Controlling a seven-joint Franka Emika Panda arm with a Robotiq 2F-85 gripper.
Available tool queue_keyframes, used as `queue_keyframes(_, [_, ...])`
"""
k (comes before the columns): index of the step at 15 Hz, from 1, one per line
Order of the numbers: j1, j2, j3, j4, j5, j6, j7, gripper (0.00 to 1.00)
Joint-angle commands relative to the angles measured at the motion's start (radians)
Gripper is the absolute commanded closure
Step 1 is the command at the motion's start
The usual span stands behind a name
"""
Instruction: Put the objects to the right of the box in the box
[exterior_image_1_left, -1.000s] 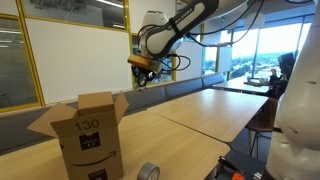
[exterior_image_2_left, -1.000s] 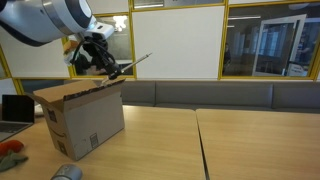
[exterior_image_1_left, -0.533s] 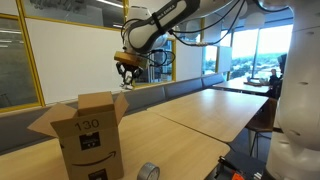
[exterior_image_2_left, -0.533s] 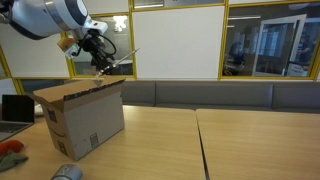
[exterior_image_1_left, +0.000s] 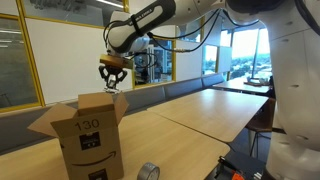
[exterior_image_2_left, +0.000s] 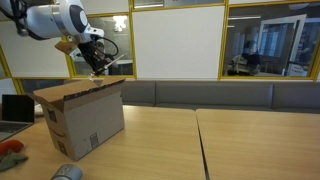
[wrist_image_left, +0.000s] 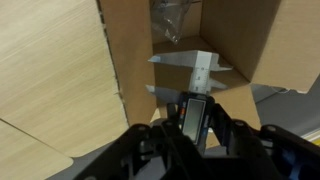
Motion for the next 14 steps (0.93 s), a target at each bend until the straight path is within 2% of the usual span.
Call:
queue_keyframes(1, [0.014,0.105,0.014,0.155,0.120,-0.051,-0.169,0.81])
queue_keyframes(7, [0.012,0.230,0.043,0.272,0.338,-0.134,-0.439,0.81])
queue_keyframes(14, [0.002,0.345,0.047,0.362,0.459,-0.281,-0.575,0.81])
